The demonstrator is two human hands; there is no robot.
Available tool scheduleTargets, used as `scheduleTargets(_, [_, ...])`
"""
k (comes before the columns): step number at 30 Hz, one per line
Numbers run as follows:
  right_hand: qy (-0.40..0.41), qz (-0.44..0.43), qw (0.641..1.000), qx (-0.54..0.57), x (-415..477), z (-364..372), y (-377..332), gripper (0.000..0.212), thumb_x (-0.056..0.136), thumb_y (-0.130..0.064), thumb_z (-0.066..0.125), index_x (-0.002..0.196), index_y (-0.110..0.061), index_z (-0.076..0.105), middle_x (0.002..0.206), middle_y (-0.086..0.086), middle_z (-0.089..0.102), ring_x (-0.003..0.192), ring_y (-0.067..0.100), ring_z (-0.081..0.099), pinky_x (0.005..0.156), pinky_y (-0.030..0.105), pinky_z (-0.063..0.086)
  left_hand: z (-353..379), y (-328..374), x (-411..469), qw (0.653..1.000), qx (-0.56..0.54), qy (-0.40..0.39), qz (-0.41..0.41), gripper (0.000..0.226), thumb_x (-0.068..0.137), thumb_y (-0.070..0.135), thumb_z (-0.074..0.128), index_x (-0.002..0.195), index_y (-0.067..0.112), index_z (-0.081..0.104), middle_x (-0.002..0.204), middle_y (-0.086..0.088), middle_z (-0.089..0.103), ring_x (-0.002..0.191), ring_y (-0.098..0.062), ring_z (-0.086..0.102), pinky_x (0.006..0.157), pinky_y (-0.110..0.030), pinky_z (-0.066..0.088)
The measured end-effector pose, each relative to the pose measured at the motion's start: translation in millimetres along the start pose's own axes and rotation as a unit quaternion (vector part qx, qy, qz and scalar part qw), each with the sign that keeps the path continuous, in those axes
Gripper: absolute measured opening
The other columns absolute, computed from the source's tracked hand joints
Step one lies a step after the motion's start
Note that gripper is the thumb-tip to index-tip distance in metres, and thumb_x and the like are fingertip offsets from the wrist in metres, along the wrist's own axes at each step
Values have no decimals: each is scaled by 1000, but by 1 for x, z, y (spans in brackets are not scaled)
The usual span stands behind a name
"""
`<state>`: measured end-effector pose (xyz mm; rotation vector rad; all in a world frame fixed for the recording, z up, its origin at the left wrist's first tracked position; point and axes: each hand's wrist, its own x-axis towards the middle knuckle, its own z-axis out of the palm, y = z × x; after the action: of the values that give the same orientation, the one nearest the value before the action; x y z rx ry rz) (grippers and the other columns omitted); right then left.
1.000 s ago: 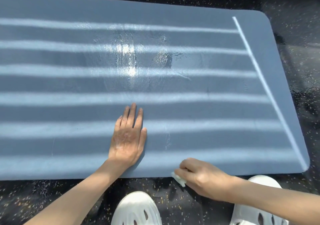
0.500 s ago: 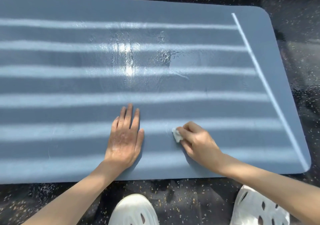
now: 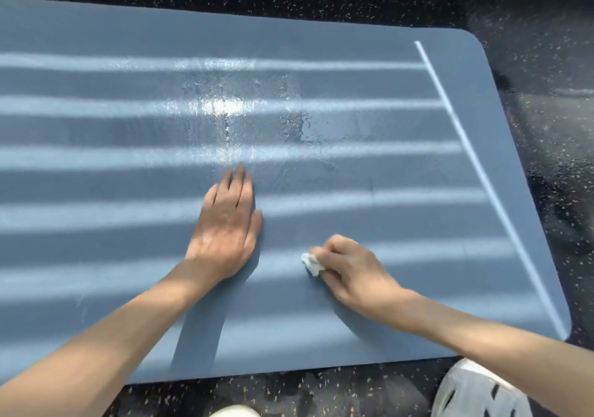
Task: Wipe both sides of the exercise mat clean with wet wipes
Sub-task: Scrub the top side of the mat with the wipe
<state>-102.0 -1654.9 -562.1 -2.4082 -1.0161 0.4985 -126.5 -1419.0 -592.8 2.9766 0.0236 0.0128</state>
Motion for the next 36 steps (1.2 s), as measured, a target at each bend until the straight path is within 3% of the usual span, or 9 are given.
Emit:
scheduleTargets(3, [140, 78, 987, -15, 45, -15, 26, 22, 84, -20, 48, 85, -9, 67, 78, 8, 54, 67, 31, 57, 57, 34, 45, 1, -1, 27, 1000, 9, 2, -12, 63, 94, 29, 28, 141, -11, 41, 149, -28, 40, 135, -45, 41, 109, -46, 28])
scheduleTargets(8, [-32, -51, 998, 1, 12, -4, 4, 22, 90, -22, 46, 90, -11, 65, 80, 8, 53, 71, 25, 51, 59, 33, 41, 2, -8, 64, 1000, 3, 28, -7, 59, 96, 25, 30, 141, -10, 39, 149, -28, 39, 137, -43, 38, 113, -46, 23])
scheduleTargets(10, [32, -10, 999, -7, 46, -22, 26, 15, 90, -19, 53, 85, -13, 66, 80, 7, 53, 73, 28, 56, 61, 34, 44, -2, -10, 83, 999, -3, 31, -5, 61, 98, 28, 27, 145, -9, 33, 153, -28, 31, 140, -44, 31, 114, -47, 20])
scheduleTargets(13, [135, 90, 986, -32, 83, -28, 49, 21, 90, -23, 49, 79, -14, 65, 79, 5, 50, 75, 29, 53, 62, 31, 31, -5, -13, 115, 998, -18, 11, -52, 60, 102, 28, 25, 153, -3, 17, 163, -20, 12, 150, -35, 11, 120, -42, 10])
scheduleTargets(18, [13, -57, 998, -1, 59, -20, 29, 22, 85, -18, 49, 90, -7, 68, 80, 9, 53, 71, 27, 53, 61, 35, 44, -2, -21, 154, 999, 2, 32, -32, 61, 98, 27, 25, 147, -8, 31, 155, -26, 29, 143, -42, 29, 115, -46, 19])
scheduleTargets(22, [184, 46, 981, -47, 122, -49, 68, 13, 83, -10, 55, 83, -6, 67, 77, 10, 53, 68, 31, 55, 63, 36, 42, -8, -20, 179, 997, -27, 29, -68, 59, 101, 24, 28, 150, -8, 24, 159, -28, 19, 146, -43, 21, 115, -50, 19])
scheduleTargets(27, [33, -40, 999, -13, 91, -36, 43, 23, 86, -22, 45, 82, -10, 65, 75, 7, 53, 66, 30, 54, 53, 35, 47, -1, -20, 205, 994, -36, 0, -107, 58, 105, 27, 25, 156, 5, 8, 165, -12, 2, 152, -27, 0, 122, -39, 4])
scheduleTargets(32, [189, 70, 978, -53, 160, -64, 87, 24, 88, -22, 48, 74, -12, 64, 76, 11, 54, 70, 33, 55, 58, 31, 37, 5, -19, 206, 992, -39, -4, -117, 61, 102, 31, 19, 157, 6, 10, 165, -9, 5, 152, -25, 3, 122, -37, 3])
scheduleTargets(36, [57, -56, 997, -11, 124, -45, 56, 24, 86, -18, 46, 87, -6, 66, 81, 10, 54, 73, 31, 56, 61, 35, 47, 0, -17, 205, 991, -61, 1, -118, 64, 98, 33, 22, 156, 7, 15, 165, -8, 9, 152, -24, 6, 121, -35, 3])
